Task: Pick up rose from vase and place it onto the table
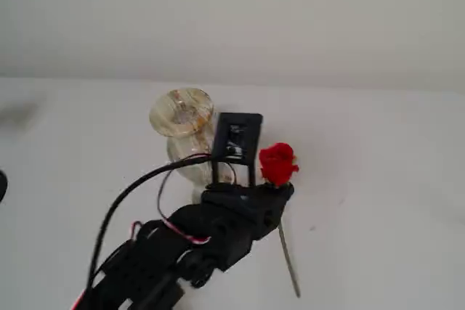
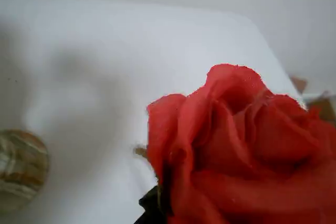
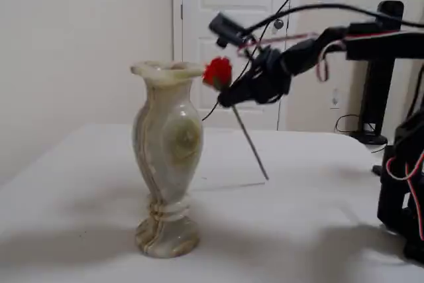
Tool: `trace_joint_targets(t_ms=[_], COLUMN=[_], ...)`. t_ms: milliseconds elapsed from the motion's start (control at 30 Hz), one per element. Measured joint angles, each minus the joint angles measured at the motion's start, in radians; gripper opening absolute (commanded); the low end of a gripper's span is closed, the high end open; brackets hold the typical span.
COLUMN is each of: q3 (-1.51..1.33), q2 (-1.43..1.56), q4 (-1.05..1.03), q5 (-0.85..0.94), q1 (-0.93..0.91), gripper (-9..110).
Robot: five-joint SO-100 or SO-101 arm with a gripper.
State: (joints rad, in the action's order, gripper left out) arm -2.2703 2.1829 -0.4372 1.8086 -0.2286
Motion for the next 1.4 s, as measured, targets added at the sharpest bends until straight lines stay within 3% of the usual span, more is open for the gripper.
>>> trace_joint_targets(t_ms=[667,967,1233,1400], q3=[-0.025,-0.025,-0.025,-0.025], q2=[-0.583,-0.827,-0.881,-0.891], q4=[0.551,0.854,0.989,1.040], q5=[-0.041,0.048,0.055,0.074], q1=[0.002,-0.011,-0.012,-0.029], gripper=[0,4,40,47])
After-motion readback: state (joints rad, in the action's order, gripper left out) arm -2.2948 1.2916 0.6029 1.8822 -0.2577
